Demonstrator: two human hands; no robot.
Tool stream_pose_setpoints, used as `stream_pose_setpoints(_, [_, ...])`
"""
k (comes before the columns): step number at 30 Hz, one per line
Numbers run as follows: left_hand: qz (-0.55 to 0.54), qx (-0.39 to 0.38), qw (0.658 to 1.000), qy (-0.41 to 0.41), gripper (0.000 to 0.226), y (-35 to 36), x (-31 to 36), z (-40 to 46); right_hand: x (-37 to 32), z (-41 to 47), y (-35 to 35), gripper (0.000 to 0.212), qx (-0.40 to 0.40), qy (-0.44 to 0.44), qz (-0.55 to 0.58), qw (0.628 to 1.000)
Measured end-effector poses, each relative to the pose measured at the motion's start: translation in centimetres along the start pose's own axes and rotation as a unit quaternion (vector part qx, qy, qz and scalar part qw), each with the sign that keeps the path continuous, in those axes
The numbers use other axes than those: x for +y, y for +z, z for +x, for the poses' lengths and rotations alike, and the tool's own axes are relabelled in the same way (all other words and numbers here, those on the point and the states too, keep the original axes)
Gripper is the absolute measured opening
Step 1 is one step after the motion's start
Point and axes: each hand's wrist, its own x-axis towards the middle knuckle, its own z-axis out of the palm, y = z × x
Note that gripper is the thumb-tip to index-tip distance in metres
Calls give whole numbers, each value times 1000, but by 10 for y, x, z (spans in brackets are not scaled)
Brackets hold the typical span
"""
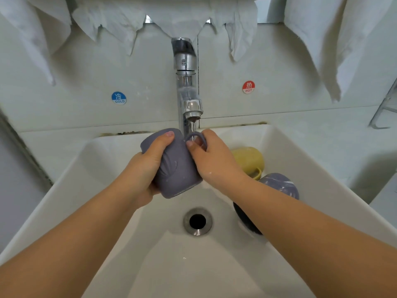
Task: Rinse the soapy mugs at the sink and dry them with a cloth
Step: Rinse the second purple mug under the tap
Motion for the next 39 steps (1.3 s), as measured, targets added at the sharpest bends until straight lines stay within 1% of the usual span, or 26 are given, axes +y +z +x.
stream_pose_setpoints(2, [0, -7, 1000, 2, 37, -1, 0, 0, -2, 0, 2, 11, -13, 0, 42, 999])
stream_pose_setpoints(3, [2, -16, 1000, 5, 35, 0, -1, -1, -2, 0, 1, 11, -2, 0, 62, 998])
stream_pose_setpoints(5, [-2, -33, 999, 12, 33, 3, -2, -2, -2, 1, -1, 23, 32, 0, 88, 996])
stream_pose_setpoints(8, [-6, -40, 999, 26, 34, 8, -3, -3, -2, 1, -4, 41, 63, 16, 94, 993])
stream_pose_setpoints(12, [-6, -30, 999, 29, 37, 10, -6, -3, -8, 1, -4, 50, 76, 50, 58, 994])
stream_pose_setpoints(15, [-5, -10, 999, 47, 36, 9, -6, -2, -7, 1, -4, 45, 60, 56, 59, 995])
stream_pose_setpoints(18, [-21, 6, 999, 38, 39, 3, -3, 1, -4, -1, -2, 28, 1, 34, 43, 999])
stream_pose_setpoints(20, [-12, -5, 999, 48, 37, -1, -2, 1, -6, -2, -2, 20, -10, 9, 48, 999])
stream_pose_setpoints(23, [12, -38, 996, 78, 23, -3, -2, 1, -11, -1, -1, 29, 27, -16, 69, 997])
stream_pose_setpoints(25, [33, -59, 992, 106, 19, -3, -3, 1, -12, 0, -1, 37, 50, 5, 81, 995])
stream_pose_setpoints(27, [72, -67, 985, 141, 24, -2, -5, 1, -12, 2, -2, 41, 47, 53, 100, 992])
stream_pose_setpoints(29, [91, -63, 980, 166, 23, -3, -5, 2, -14, 3, -5, 42, 28, 107, 113, 987])
stream_pose_setpoints(31, [106, -63, 977, 172, 23, -7, -1, 4, -18, 5, -7, 42, -15, 154, 153, 976])
stream_pose_setpoints(32, [110, -66, 977, 169, 26, -11, 2, 6, -19, 6, -7, 43, -41, 164, 188, 968])
stream_pose_setpoints(34, [102, -73, 979, 158, 43, -20, 6, 9, -20, 9, -5, 42, -82, 170, 269, 944])
stream_pose_setpoints(36, [102, -79, 981, 147, 59, -27, 6, 13, -18, 10, -6, 41, -105, 175, 314, 927])
stream_pose_setpoints(37, [109, -86, 979, 148, 60, -28, 5, 14, -17, 10, -7, 41, -109, 180, 313, 926])
stream_pose_setpoints(39, [138, -95, 973, 156, 55, -27, 4, 14, -13, 11, -7, 43, -97, 190, 269, 939])
